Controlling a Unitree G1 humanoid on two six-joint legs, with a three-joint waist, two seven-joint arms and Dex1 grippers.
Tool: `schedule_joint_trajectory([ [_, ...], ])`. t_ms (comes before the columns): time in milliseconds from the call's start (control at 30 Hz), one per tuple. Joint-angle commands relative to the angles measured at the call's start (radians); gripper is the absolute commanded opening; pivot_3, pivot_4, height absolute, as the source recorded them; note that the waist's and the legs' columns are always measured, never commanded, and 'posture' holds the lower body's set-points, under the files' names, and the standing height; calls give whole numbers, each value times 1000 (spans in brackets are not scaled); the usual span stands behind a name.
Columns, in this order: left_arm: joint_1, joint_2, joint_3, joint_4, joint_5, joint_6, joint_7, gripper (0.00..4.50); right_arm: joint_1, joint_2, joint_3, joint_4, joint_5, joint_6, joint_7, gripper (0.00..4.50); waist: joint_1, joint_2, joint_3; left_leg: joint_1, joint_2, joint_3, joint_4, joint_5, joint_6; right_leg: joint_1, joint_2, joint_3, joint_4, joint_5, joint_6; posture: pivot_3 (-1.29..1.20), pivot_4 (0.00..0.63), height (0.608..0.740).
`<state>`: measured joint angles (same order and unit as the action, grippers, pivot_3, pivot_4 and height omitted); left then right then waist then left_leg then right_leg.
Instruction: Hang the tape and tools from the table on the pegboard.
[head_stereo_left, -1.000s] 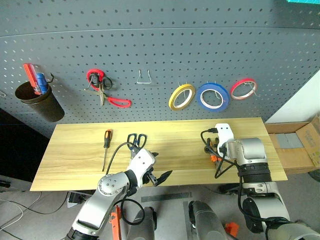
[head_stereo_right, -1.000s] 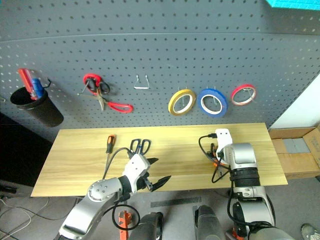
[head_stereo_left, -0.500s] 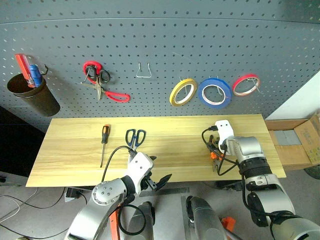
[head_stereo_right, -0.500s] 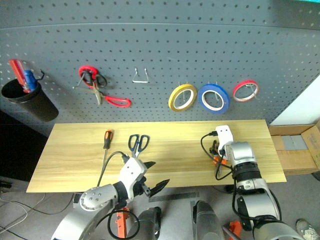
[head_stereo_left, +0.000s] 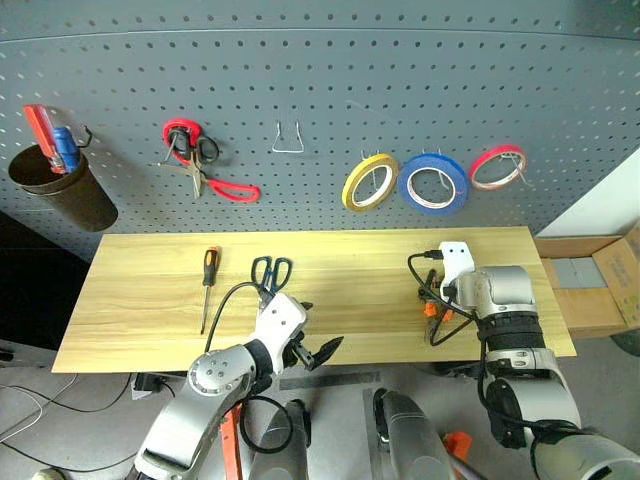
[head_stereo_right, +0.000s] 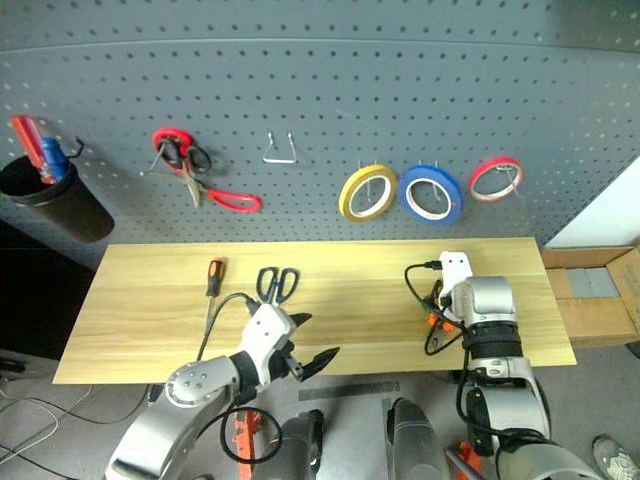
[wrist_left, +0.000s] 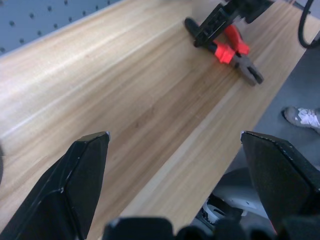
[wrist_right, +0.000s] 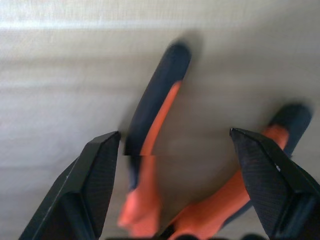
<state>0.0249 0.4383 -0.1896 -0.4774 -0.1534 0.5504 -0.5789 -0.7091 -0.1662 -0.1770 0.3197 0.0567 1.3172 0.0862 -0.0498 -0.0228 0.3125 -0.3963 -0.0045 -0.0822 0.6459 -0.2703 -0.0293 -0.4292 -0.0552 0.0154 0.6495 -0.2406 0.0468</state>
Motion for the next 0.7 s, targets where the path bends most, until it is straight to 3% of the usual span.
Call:
schedule_joint_trajectory([
  [33, -6, -1, -4, 1, -6, -35, -4, 4500, 11, 48, -58, -88, 5, 93, -53, 3618, -1, 0, 0, -1, 0, 0, 0, 0, 0, -1, 0, 0, 0, 0, 0, -3, 340, 740],
  [300, -12, 1, -4, 25, -2, -60, -6, 4500, -42, 90, -122, -168, -8, 162, -133, 3618, -1, 0, 0, -5, 0, 2, 0, 0, 0, -8, -1, 1, 2, 0, 0, -7, 331, 740],
  [433, -21, 0, -6, 40, 3, -73, -4, 4500, -98, 117, -158, -245, -57, 280, -203, 3618, -3, 0, 0, -5, 0, 2, 0, 0, 0, -10, -1, 2, 5, 0, 0, -17, 329, 740],
  [567, -31, 1, -9, 58, 8, -89, -6, 4500, -121, 191, -220, -296, -125, 297, -283, 4474, -6, 1, 0, -5, 0, 2, 0, 0, 0, -11, 0, 1, 8, 0, -1, -24, 319, 740],
  [700, -41, 0, -11, 71, 9, -100, -10, 4500, -135, 280, -292, -321, -187, 297, -345, 4474, -9, 1, 0, -5, 0, 2, 0, 0, 0, -12, 0, 2, 9, 0, -1, -31, 315, 740],
])
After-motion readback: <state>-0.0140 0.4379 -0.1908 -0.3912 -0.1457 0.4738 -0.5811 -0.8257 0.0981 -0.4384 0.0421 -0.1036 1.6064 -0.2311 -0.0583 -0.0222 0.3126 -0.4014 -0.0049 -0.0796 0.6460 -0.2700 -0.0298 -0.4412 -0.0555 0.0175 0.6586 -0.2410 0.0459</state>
